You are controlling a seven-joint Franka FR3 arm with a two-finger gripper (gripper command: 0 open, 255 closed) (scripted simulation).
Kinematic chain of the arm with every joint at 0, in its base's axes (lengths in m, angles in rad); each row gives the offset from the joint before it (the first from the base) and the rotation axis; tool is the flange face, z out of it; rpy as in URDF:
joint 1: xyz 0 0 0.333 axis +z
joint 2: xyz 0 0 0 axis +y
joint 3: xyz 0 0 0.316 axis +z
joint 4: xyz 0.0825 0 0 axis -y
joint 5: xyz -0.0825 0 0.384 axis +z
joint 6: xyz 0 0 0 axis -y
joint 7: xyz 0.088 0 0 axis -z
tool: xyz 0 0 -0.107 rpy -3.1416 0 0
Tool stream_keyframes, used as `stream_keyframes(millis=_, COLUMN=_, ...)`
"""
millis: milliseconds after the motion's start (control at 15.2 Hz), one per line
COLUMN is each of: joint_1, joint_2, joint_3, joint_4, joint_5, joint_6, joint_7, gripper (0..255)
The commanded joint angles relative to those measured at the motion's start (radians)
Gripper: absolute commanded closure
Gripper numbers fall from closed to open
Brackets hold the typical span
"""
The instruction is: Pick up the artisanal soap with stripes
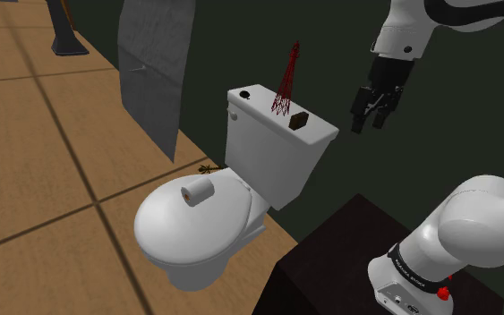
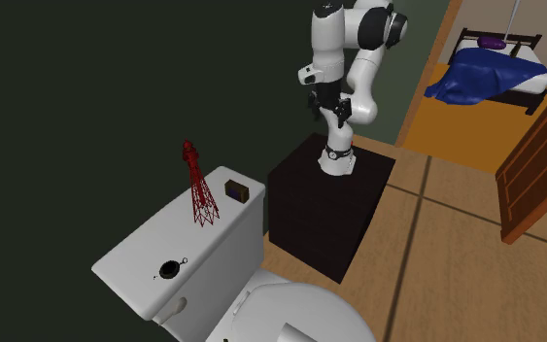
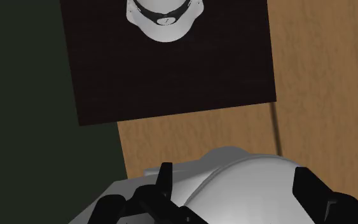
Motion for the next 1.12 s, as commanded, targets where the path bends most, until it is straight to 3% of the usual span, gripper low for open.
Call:
stream_keyframes(millis=0, joint_1=0.000, joint_2=0.000, joint_3=0.000, joint_4=0.000, joint_5=0.000, joint_6=0.000, joint_7=0.000, gripper=0)
stream_keyframes(millis=528, joint_1=-0.098, joint_2=0.274, joint_3=0.094, joint_4=0.081, joint_5=0.035, joint_6=0.231, joint_7=0.320, gripper=0)
stream_keyframes(millis=1056, joint_1=-0.192, joint_2=0.548, joint_3=0.134, joint_4=0.222, joint_5=-0.005, joint_6=0.398, joint_7=0.636, gripper=0)
